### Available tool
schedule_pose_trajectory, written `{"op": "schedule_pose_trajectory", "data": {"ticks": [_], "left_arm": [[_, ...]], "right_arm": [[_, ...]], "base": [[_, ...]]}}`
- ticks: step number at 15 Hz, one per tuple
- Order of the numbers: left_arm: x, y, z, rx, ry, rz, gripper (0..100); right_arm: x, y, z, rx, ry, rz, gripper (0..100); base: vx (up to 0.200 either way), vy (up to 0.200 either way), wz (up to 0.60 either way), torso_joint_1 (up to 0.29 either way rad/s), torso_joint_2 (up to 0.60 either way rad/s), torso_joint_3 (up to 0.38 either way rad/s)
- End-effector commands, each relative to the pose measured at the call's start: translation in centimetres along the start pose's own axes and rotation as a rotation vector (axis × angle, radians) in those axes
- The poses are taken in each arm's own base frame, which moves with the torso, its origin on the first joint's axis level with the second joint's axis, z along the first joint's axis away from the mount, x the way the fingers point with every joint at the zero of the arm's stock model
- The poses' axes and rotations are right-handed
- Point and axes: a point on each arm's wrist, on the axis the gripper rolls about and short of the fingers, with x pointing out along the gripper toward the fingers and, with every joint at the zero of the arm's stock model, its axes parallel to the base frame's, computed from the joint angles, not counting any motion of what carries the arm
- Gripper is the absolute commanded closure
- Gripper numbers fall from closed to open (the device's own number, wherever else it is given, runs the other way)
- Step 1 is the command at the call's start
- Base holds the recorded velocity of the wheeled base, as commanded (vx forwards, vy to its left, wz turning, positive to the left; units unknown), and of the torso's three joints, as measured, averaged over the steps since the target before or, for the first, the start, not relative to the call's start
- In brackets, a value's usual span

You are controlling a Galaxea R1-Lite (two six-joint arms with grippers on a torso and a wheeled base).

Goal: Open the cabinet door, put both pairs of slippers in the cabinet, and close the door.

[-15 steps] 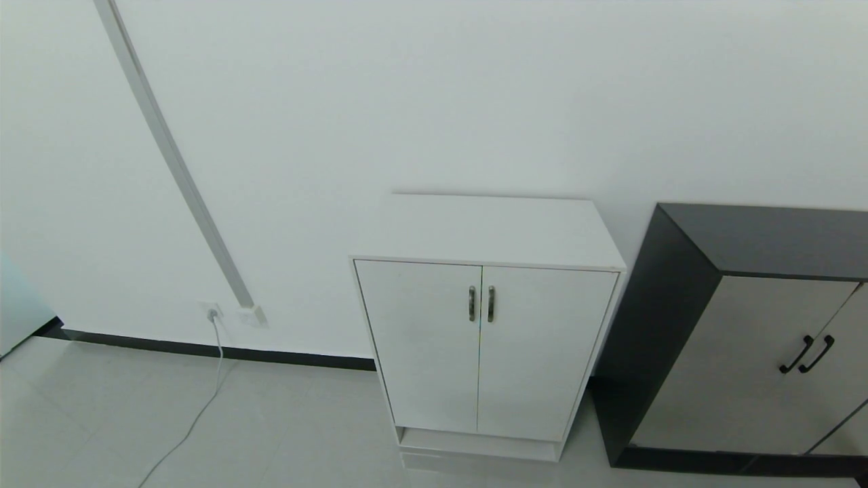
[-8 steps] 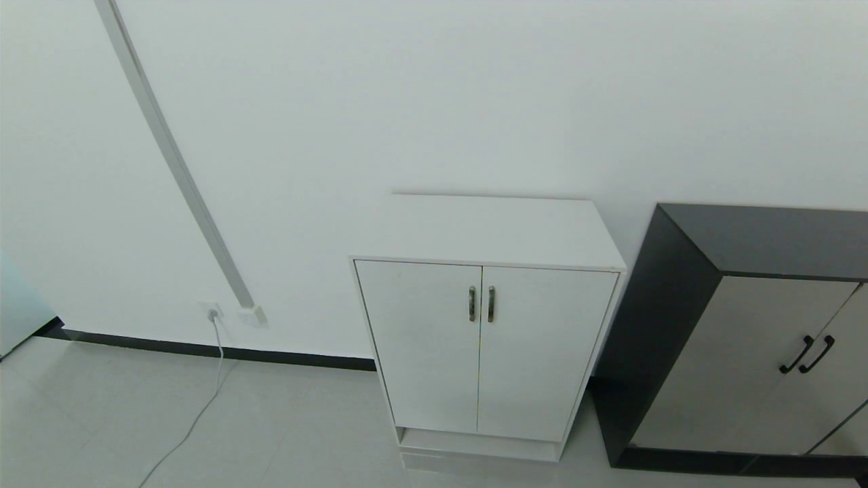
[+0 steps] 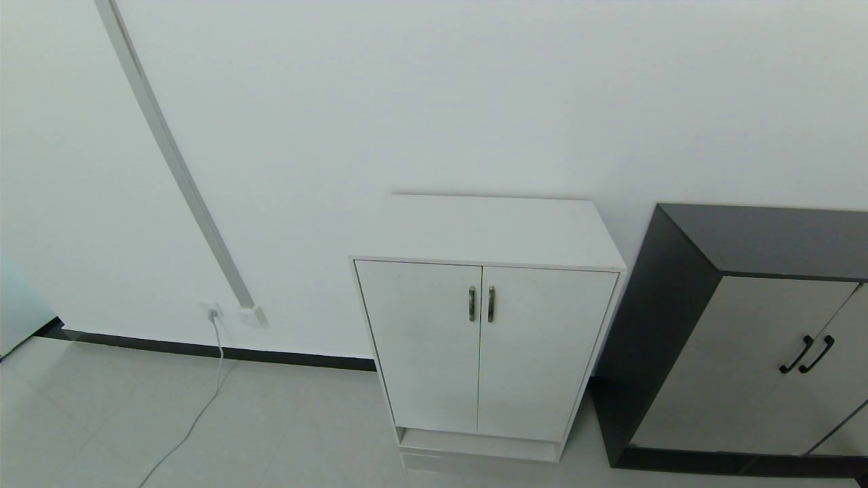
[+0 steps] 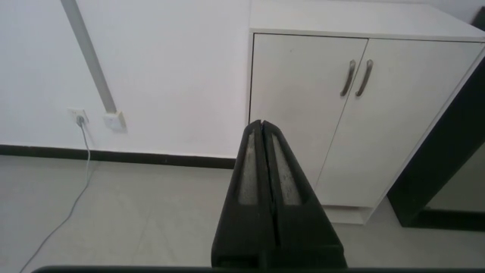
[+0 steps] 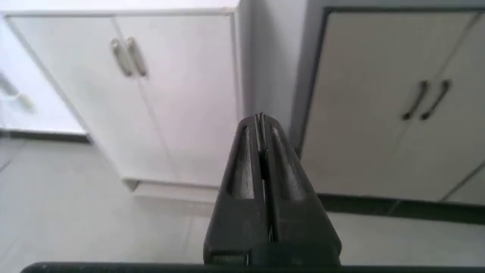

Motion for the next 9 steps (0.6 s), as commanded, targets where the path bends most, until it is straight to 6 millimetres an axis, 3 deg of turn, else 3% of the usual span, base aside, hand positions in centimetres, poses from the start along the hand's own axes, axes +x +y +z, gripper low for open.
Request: {"op": "schedule_pose_trajectory", "data": {"ticks": [1,9], "left_arm": [[0.01,0.00,-0.01,0.000,0.002,0.002,100],[0.00,0.00,0.01,0.002,-0.001,0.002,100]], "right_arm": [[-0.31,0.01,-0.12,0.003,-0.043,-0.013,100],[-0.32,0.02,-0.13,0.003,-0.045,-0.005,100]], "base": [[0.000,0.000,0.00,0.000,0.00,0.000],[0.000,0.000,0.00,0.000,0.00,0.000]]}}
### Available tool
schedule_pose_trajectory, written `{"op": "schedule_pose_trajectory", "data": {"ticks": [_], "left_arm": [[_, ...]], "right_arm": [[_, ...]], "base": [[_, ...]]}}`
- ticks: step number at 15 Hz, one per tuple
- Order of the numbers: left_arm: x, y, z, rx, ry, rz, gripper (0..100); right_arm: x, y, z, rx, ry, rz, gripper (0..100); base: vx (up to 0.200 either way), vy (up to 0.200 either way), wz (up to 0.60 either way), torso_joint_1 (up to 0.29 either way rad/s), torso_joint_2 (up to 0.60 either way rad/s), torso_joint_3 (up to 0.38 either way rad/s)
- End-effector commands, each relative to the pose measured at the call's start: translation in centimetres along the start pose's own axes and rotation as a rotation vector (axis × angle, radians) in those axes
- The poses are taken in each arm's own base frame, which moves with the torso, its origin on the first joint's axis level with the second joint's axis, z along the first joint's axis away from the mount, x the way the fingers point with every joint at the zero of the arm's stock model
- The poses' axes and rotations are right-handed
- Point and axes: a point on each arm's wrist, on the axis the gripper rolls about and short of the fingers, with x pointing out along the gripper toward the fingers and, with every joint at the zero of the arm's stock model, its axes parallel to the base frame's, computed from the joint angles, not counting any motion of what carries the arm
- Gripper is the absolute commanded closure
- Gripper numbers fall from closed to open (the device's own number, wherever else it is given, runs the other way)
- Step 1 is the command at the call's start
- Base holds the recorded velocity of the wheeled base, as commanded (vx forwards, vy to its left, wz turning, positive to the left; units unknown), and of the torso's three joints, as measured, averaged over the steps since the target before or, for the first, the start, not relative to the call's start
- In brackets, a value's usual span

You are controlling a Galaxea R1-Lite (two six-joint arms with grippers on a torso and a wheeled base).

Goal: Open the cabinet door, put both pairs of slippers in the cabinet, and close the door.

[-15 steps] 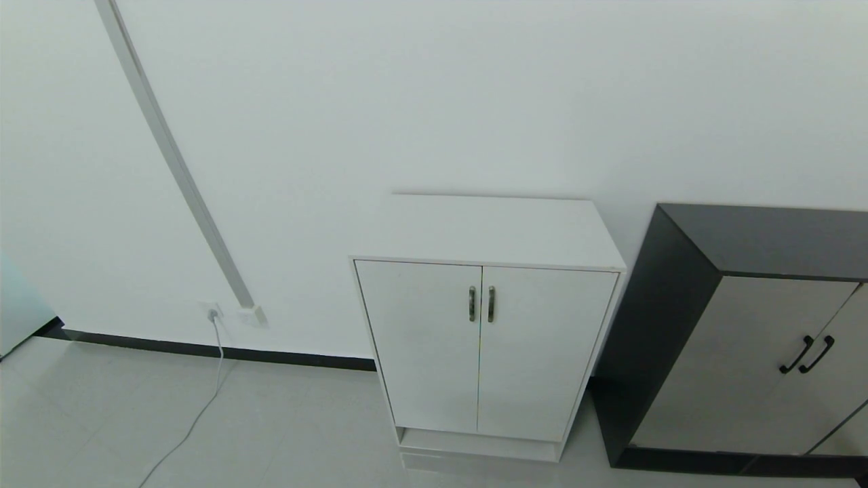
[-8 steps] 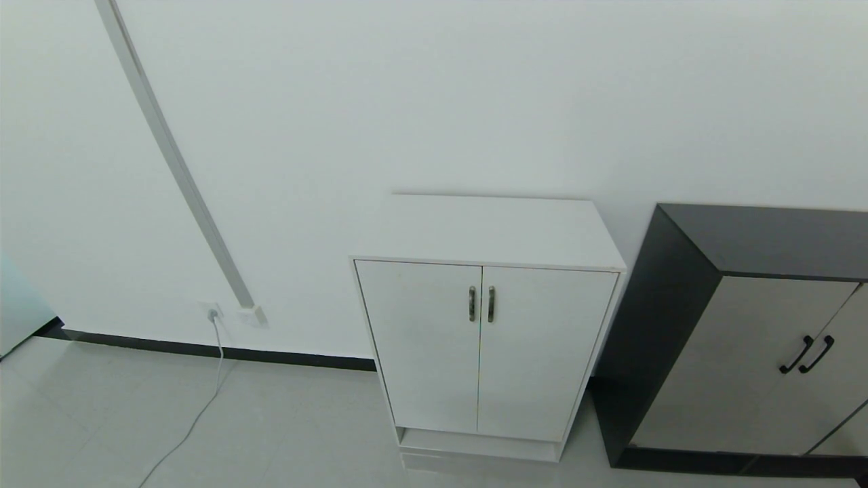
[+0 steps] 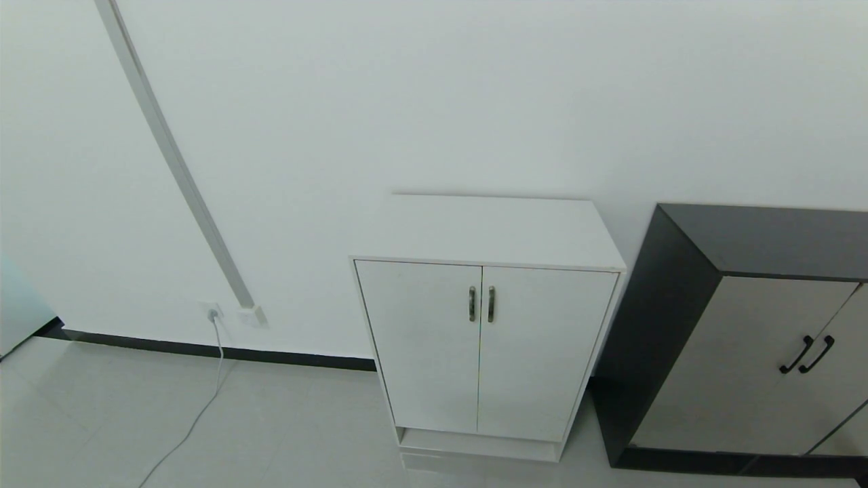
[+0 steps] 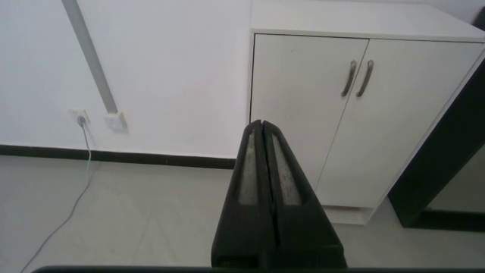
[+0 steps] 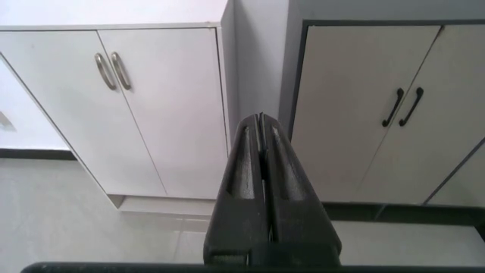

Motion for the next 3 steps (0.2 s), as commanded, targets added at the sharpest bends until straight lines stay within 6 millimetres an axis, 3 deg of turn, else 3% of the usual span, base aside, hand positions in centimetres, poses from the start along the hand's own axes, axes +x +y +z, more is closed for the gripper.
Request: {"op": "schedule_pose_trajectory", "data": {"ticks": [1,3], "left_arm": [[0.00,0.00,0.00,0.000,0.000,0.000,100],[0.01,0.00,0.01,0.000,0.001,0.000,100]], "right_arm": [[0.01,0.00,-0.01,0.000,0.003,0.001,100],[0.01,0.00,-0.01,0.000,0.003,0.001,100]], "base": [[0.000,0.000,0.00,0.000,0.00,0.000],[0.000,0.000,0.00,0.000,0.00,0.000]]}}
